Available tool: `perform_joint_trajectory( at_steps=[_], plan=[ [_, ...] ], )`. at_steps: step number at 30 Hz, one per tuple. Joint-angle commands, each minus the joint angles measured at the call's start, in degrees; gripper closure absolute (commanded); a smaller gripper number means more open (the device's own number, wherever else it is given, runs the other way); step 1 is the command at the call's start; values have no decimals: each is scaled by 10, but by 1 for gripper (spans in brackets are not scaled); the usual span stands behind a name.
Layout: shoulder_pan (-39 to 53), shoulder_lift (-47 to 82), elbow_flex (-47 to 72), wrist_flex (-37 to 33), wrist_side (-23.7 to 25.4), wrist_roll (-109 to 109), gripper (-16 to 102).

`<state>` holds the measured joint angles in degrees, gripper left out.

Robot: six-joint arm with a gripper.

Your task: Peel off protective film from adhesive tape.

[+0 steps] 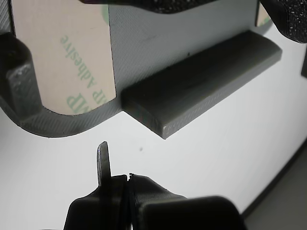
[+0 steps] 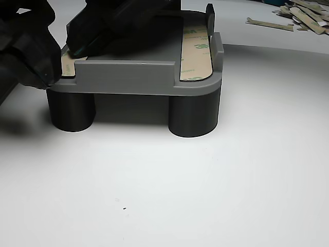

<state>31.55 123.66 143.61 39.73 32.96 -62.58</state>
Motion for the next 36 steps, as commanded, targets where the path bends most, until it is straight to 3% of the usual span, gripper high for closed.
perform_joint_trajectory(
  at_steps=[1,36],
  plan=[
    [2,-3,-26,-1,8,7,97],
    [16,-26,-39,22,16,43,97]
  ],
)
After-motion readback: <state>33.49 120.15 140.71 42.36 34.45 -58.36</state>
